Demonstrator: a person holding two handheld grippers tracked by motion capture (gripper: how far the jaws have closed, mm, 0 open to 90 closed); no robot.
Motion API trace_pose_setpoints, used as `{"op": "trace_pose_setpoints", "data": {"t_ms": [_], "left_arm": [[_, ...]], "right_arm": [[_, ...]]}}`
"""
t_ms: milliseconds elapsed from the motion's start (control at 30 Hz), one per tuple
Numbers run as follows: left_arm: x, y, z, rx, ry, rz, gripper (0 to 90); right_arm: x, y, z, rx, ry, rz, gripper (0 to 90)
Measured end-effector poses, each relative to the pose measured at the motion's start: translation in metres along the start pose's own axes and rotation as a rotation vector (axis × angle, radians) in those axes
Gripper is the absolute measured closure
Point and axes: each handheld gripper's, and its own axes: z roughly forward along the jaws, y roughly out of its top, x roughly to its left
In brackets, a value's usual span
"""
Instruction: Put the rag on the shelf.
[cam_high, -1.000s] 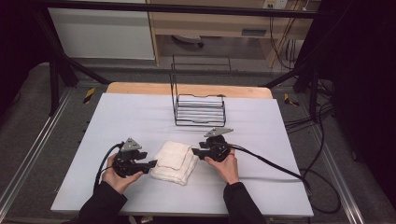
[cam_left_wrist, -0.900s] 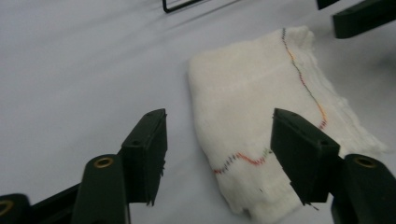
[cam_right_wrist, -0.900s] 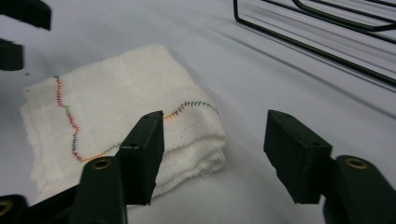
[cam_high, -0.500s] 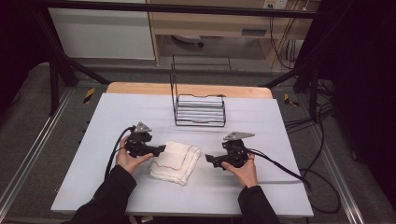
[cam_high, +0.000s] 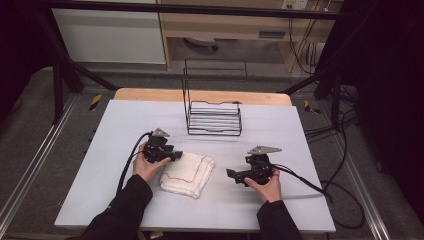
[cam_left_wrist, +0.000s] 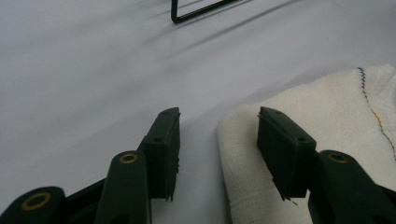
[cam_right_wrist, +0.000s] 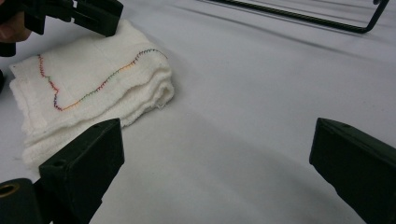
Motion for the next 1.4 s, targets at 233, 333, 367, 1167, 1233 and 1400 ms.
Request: {"op": "trace_pose_setpoints", "data": {"t_ms": [233,333,367,1167,1233,1400], "left_arm": [[-0.004,0.000,0.003,0.024,-0.027,0.004,59.8],[-0.007,0.000,0.003,0.028,-0.035,0.012,67.3],[-0.008,0.000,0.004,0.027,-0.035,0.014,70.1],[-0.013,-0.001,0.003,0.040,-0.022,0.061,77.2],[-0.014,-0.001,0.003,0.035,-0.015,0.064,77.2],[-0.014,-0.002,0.003,0.035,-0.018,0.064,77.2]], "right_arm": [[0.000,0.000,0.003,-0.008,0.007,0.013,3.8],[0.000,0.001,0.004,-0.010,0.012,0.024,3.5],[0.000,0.001,0.004,-0.012,0.013,0.028,3.5],[0.033,0.035,0.065,-0.001,-0.027,0.041,18.0],[0.035,0.036,0.072,0.015,-0.044,0.032,23.2],[0.039,0.033,0.079,0.030,-0.066,0.031,38.5]]}}
